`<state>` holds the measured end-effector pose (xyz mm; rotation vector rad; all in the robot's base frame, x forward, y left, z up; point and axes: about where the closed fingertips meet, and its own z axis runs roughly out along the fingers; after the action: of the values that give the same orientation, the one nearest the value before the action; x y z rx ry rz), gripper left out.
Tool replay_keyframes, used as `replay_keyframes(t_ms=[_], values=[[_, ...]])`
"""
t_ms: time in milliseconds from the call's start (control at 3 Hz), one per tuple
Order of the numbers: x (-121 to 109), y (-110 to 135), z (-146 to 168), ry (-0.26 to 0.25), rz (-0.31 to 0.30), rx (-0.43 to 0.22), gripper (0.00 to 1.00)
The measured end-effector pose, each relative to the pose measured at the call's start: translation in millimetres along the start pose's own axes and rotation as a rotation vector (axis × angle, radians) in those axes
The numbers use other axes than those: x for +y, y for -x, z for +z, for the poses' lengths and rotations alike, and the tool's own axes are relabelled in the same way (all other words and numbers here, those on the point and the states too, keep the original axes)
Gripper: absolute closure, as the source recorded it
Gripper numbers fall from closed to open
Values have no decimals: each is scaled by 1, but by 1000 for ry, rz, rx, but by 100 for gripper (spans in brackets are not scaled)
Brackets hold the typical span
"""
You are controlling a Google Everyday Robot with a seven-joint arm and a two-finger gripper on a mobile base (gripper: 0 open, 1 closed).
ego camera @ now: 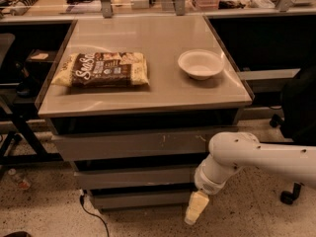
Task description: Open middle drawer
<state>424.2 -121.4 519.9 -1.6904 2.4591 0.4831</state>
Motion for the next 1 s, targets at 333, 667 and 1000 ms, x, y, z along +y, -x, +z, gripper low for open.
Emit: replay_keyframes(t_ms=[333,667,1000], values=[[-6,4,8,12,-19,-37,0],[-27,13,18,-11,-45,-80,0],[-43,19,23,-39,-62,-112,0]])
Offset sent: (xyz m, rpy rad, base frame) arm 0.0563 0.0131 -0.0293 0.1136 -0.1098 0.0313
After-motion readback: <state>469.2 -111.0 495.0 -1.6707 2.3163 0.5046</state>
